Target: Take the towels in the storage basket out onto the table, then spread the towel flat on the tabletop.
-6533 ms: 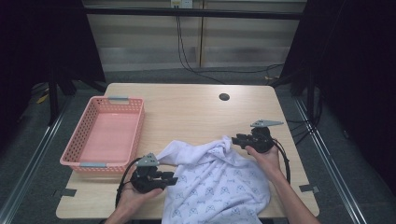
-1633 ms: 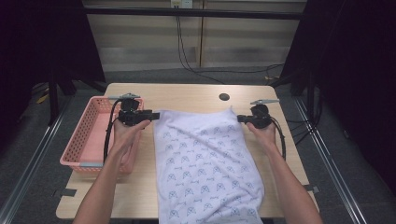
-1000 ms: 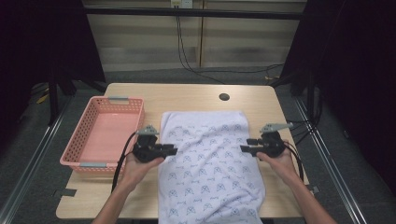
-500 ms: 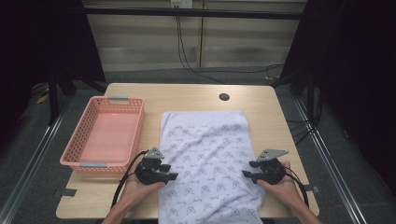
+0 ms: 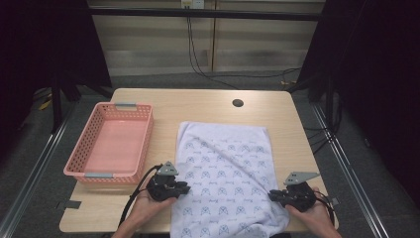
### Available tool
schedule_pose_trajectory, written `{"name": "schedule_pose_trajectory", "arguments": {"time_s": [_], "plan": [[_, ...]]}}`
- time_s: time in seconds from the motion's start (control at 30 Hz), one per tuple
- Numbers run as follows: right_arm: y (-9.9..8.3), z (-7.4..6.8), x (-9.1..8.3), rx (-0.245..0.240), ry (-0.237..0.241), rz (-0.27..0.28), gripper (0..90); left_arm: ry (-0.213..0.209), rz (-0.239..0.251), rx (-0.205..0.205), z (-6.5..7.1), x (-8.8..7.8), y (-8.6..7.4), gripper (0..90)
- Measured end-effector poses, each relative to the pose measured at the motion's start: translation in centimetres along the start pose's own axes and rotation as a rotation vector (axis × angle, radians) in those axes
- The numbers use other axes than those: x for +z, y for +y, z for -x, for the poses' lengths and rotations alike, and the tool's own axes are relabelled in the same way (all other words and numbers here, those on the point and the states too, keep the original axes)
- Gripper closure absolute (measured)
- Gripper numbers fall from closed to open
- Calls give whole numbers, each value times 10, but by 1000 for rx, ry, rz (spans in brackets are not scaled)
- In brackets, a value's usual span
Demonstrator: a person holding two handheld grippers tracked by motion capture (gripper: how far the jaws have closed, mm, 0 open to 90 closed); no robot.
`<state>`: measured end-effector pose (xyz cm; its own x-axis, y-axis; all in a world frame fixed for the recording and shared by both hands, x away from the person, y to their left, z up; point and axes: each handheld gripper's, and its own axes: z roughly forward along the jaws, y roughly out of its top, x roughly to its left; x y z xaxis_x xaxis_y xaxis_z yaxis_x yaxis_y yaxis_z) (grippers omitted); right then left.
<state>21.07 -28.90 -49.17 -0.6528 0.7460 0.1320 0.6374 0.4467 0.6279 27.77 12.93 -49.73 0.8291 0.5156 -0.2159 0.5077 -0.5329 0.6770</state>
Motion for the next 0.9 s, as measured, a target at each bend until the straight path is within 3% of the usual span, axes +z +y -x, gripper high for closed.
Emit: {"name": "schedule_pose_trajectory", "arguments": {"time_s": [0.07,0.13,0.27,0.37,0.43,0.5,0.53,0.6,0.77,0.87,0.9], "plan": [[-7,-1,-5,15,50,-5,821,-14,-9,-6,4,-2,-3,827],[-10,-7,-9,-1,78,-23,824,-20,-20,5,10,-5,-7,843],[-10,-16,-9,-27,87,-44,825,-35,-54,13,22,-14,-17,882],[-10,-19,-10,-23,95,-52,818,-92,-84,35,30,-22,-25,883],[-10,-21,-9,-30,88,-49,761,-113,-91,32,28,-23,-25,876],[-8,-22,-9,-32,80,-35,638,-138,-72,12,25,-22,-24,787],[-6,-20,-8,-26,69,-7,614,-131,-55,10,24,-21,-24,760],[-1,-13,-9,30,69,40,570,-124,-54,5,18,-20,-19,681],[22,5,3,16,-15,83,528,-60,-11,-77,-3,-16,-4,578],[40,18,18,12,-45,90,501,-14,7,-93,-16,-13,7,546],[44,20,24,30,-58,82,482,-10,6,-94,-20,-12,9,536]]}}
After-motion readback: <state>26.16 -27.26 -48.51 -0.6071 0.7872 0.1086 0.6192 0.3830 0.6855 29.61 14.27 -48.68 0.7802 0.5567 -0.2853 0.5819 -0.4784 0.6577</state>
